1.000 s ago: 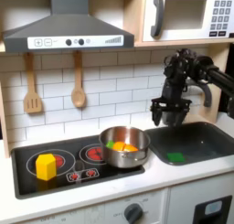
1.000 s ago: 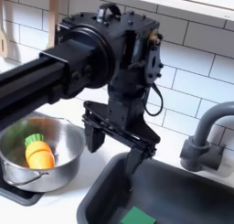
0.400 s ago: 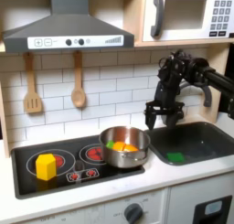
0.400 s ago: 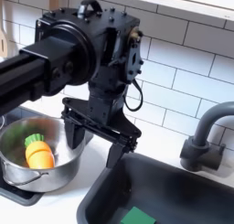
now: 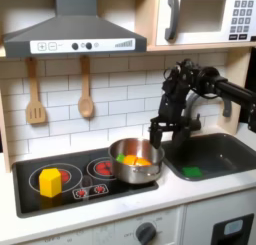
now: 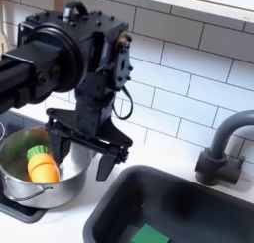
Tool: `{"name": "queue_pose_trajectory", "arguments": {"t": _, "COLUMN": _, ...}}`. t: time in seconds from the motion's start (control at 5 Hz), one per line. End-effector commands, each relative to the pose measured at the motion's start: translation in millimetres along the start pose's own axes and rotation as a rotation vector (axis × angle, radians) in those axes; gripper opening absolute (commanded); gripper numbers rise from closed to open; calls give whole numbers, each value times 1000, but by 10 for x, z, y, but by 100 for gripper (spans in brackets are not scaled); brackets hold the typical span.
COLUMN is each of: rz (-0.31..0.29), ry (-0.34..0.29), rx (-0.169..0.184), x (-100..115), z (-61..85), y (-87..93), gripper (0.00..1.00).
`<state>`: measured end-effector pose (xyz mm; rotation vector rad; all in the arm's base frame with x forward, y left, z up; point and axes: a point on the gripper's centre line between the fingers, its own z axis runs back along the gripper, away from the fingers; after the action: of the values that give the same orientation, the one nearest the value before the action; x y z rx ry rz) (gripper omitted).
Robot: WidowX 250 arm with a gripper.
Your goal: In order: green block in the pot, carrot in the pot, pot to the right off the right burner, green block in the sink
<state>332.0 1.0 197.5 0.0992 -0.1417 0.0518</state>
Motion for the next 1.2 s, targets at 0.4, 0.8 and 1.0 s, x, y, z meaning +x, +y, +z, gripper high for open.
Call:
{"name": "queue_pose_trajectory", "arguments": {"t": 0.4, "rz": 12, "ry": 73, "rx": -56, "x": -165, "z": -293, "y": -57, "gripper": 100}}
{"name": "queue_pose_trajectory", "arguments": {"t": 0.8, "rz": 8, "ry": 38, "rx": -70, "x": -138, "z": -231, "y": -61, "gripper": 0}}
{"name": "queue_pose_trajectory", "arguments": {"t": 1.0, "rz": -23, "ry": 32, "rx": -81, "x": -139, "z": -208, "y": -141, "gripper": 0}}
